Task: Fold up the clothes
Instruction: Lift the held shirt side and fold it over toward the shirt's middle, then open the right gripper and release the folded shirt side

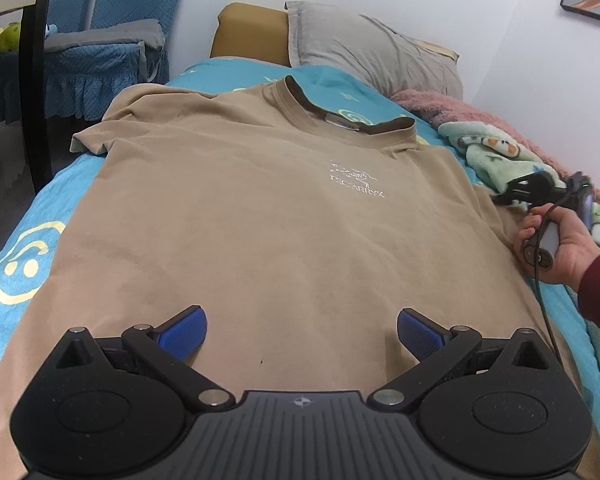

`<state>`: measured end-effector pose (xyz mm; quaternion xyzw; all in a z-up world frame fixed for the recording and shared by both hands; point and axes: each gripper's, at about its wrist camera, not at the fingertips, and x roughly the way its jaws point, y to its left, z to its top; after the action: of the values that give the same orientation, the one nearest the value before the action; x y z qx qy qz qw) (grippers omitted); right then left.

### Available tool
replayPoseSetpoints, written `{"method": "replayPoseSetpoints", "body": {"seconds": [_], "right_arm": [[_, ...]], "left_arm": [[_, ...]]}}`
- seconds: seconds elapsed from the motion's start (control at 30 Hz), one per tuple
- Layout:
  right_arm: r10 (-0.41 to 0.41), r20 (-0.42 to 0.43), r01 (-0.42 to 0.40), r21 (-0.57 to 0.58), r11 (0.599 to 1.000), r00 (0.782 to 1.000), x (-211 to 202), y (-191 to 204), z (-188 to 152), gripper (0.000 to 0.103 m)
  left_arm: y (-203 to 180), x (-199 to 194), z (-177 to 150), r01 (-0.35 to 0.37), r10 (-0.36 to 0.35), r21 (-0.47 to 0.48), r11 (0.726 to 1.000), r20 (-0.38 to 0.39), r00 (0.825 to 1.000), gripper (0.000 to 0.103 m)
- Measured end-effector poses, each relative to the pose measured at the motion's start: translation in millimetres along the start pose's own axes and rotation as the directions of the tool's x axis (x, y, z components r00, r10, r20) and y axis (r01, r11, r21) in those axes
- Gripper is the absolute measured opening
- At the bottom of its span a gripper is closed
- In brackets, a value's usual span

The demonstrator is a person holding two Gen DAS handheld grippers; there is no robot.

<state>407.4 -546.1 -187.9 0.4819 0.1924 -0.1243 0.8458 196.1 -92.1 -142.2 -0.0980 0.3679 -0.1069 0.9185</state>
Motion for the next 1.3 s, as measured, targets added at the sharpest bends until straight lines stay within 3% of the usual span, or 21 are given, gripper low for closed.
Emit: {"method": "replayPoseSetpoints", "body": {"seconds": [0.03, 0.13, 0.27, 0.37, 0.53, 0.7, 0.87, 1.0, 1.1, 1.17, 1.23, 1.27, 1.3], "right_arm": [[0.021, 0.058, -0.02, -0.016, 1.0, 0.998, -12.7, -1.7, 1.0, 0.009], [-0.015, 0.177, 0.03, -0.08, 0.996, 0.984, -40.1, 0.2, 8.2, 0.008], [-0.058, 0.241, 0.12, -0.25, 0.961, 0.969, -62.0, 36.9, 12.6, 0.008], [-0.067, 0.282, 0.183, -0.407, 0.895, 0.957, -75.0, 85.2, 5.2, 0.008], [-0.043, 0.354, 0.273, -0.633, 0.725, 0.934, -94.1, 175.6, -35.0, 0.008], [0.039, 0.298, 0.231, -0.807, 0.543, 0.954, -92.6, 246.3, -110.4, 0.008], [0.044, 0.162, 0.129, -0.897, 0.422, 0.986, -51.5, 274.3, -199.4, 0.008], [0.013, 0.052, 0.043, -0.916, 0.4, 0.999, -17.9, 268.3, -252.3, 0.008], [-0.031, -0.032, -0.014, -0.887, 0.461, 0.999, 4.6, 254.4, -258.7, 0.01], [-0.025, -0.144, -0.113, -0.863, 0.492, 0.989, 9.7, 247.3, -254.9, 0.017], [0.023, -0.182, -0.17, -0.86, 0.482, 0.983, -4.5, 245.0, -250.9, 0.085], [0.049, -0.196, -0.196, -0.859, 0.473, 0.979, -12.8, 244.1, -249.0, 0.095], [0.062, -0.204, -0.209, -0.856, 0.472, 0.977, -23.8, 245.7, -245.2, 0.095]], "left_arm": [[0.5, -0.2, 0.6, 0.001, -0.001, -0.005, 1.0, 0.0, 1.0, 0.103], [3.0, -2.5, 3.5, 0.004, -0.004, -0.025, 1.0, -0.003, 1.0, 0.103], [6.5, -10.5, 9.8, 0.005, -0.005, -0.048, 0.999, 0.012, 1.0, 0.103], [7.3, -18.7, 16.5, -0.006, 0.008, -0.052, 0.999, 0.031, 0.999, 0.103], [12.2, -36.7, 27.9, -0.034, 0.036, -0.047, 0.998, 0.055, 0.998, 0.103], [31.9, -61.8, 40.4, -0.069, 0.076, -0.076, 0.995, 0.094, 0.993, 0.103], [66.6, -81.7, 50.1, -0.09, 0.108, -0.166, 0.982, 0.105, 0.989, 0.103], [85.9, -78.6, 56.0, -0.116, 0.133, -0.213, 0.97, 0.068, 0.989, 0.103], [88.5, -70.3, 58.5, -0.133, 0.147, -0.209, 0.969, 0.052, 0.988, 0.103], [87.5, -65.5, 58.2, -0.142, 0.153, -0.196, 0.97, 0.045, 0.987, 0.103], [83.6, -61.9, 56.8, -0.143, 0.152, -0.173, 0.975, 0.041, 0.988, 0.103], [80.7, -60.5, 55.8, -0.14, 0.148, -0.162, 0.977, 0.04, 0.988, 0.103], [77.4, -59.4, 54.4, -0.138, 0.146, -0.151, 0.979, 0.04, 0.989, 0.103]]}}
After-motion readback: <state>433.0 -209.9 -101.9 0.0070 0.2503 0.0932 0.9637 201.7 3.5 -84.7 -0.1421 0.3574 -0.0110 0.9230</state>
